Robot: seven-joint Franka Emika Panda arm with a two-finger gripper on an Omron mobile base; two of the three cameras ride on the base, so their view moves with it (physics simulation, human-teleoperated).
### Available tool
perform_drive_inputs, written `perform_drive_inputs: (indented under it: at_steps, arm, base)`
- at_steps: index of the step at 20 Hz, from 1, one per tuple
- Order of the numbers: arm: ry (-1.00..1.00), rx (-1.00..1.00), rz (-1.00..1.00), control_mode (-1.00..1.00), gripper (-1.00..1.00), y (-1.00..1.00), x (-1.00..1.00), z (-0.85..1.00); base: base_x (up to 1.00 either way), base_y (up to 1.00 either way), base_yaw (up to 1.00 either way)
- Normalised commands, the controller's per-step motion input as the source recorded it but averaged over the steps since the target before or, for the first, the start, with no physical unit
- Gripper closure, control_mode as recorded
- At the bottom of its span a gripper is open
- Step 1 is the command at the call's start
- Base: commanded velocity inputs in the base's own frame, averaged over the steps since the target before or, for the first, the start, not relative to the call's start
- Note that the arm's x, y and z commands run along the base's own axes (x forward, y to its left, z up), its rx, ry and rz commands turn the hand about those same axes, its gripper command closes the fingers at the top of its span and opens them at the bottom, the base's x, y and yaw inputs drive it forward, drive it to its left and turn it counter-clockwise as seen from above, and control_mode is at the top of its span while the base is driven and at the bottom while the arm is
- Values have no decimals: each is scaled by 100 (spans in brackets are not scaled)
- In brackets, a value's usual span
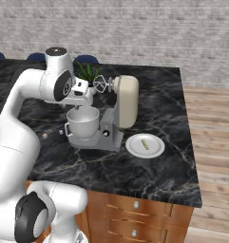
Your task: Add butter and sugar cubes to the stand mixer bowl and then turn on the stand mixer to begin making frosting.
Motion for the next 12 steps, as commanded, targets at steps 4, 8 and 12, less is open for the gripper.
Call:
perform_drive_inputs:
  at_steps: [4,8,12]
  arm:
    - [0,0,0,-100,-100,-3,0,-5]
    - [0,0,0,-100,-100,-40,-16,-13]
    - [-5,0,0,-100,-100,-77,-35,-32]
  base:
    - [0,0,0]
    - [0,0,0]
    - [0,0,0]
